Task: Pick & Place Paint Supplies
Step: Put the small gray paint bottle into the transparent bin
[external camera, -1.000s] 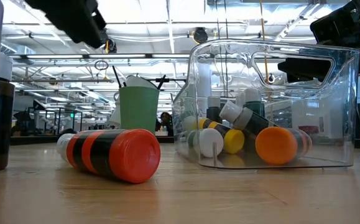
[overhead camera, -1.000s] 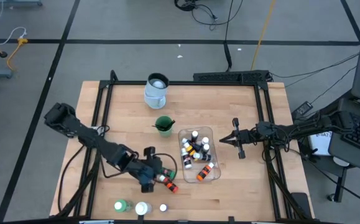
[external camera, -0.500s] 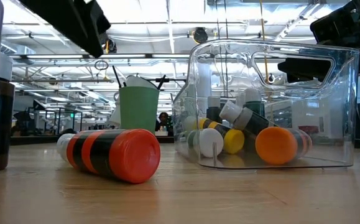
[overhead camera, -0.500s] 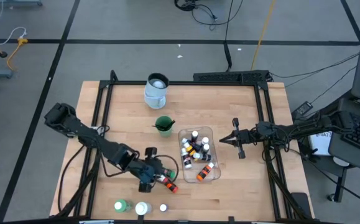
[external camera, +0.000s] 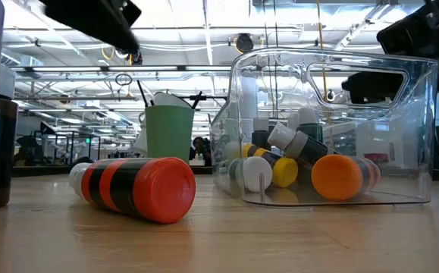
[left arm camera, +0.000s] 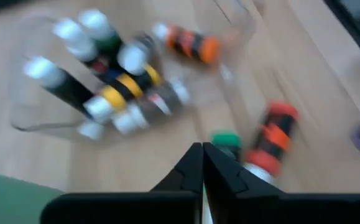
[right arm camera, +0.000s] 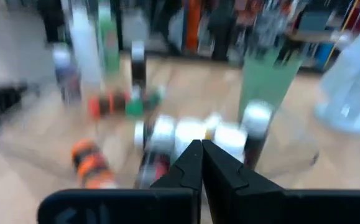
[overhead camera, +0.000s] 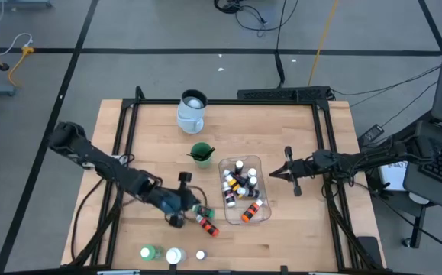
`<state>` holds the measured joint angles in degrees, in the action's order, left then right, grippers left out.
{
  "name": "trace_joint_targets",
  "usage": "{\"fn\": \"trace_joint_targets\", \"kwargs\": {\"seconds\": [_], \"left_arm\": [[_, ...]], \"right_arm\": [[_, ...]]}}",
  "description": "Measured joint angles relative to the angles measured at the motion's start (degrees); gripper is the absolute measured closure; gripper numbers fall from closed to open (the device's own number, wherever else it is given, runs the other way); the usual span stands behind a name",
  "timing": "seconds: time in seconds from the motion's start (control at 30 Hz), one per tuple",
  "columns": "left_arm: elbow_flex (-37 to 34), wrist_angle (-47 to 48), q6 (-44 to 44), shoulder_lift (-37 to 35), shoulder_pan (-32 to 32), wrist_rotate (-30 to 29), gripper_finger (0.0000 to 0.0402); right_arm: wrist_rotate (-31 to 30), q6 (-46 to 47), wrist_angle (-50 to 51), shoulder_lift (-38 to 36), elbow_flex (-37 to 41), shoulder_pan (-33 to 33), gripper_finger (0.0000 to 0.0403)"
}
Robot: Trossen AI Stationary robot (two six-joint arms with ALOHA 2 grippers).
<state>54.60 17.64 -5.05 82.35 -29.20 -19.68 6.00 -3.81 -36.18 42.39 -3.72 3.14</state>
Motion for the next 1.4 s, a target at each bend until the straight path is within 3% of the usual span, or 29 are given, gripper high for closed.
{"fn": "trace_joint_targets", "kwargs": {"seconds": [0.07,0.27,0.4,0.6,0.73,0.87,1.0,1.4], "left_arm": [[-4.66,-8.06,1.01,-2.00,1.03,-1.52,0.0385],[-16.09,-28.29,1.56,-3.43,3.38,-8.25,0.0381],[-19.81,-33.37,1.37,-3.25,4.14,-7.17,0.0380],[-21.62,-34.82,-0.67,-3.22,3.76,-6.70,0.0380],[-21.72,-34.25,-1.45,-3.20,3.41,-6.73,0.0380],[-21.72,-34.16,-1.28,-3.20,2.43,-5.21,0.0380],[-21.72,-33.55,-1.24,-3.20,1.69,-4.79,0.0380],[-21.72,-32.72,-1.26,-3.20,-0.12,-4.76,0.0380]], "right_arm": [[-0.22,0.20,5.51,0.66,-2.36,0.59,0.0402],[-6.27,-0.62,28.73,5.64,-20.89,2.21,0.0402],[-6.71,-1.34,40.10,12.27,-33.90,4.05,0.0391],[-14.18,-1.62,57.18,30.05,-54.31,4.43,0.0313],[-7.26,-4.78,64.63,41.34,-65.69,6.03,0.0244],[-5.92,-8.70,64.62,48.44,-70.10,9.30,0.0193],[-5.73,-8.68,62.00,52.36,-69.96,10.71,0.0170],[-5.77,-1.80,58.78,55.89,-67.52,11.03,0.0171]]}}
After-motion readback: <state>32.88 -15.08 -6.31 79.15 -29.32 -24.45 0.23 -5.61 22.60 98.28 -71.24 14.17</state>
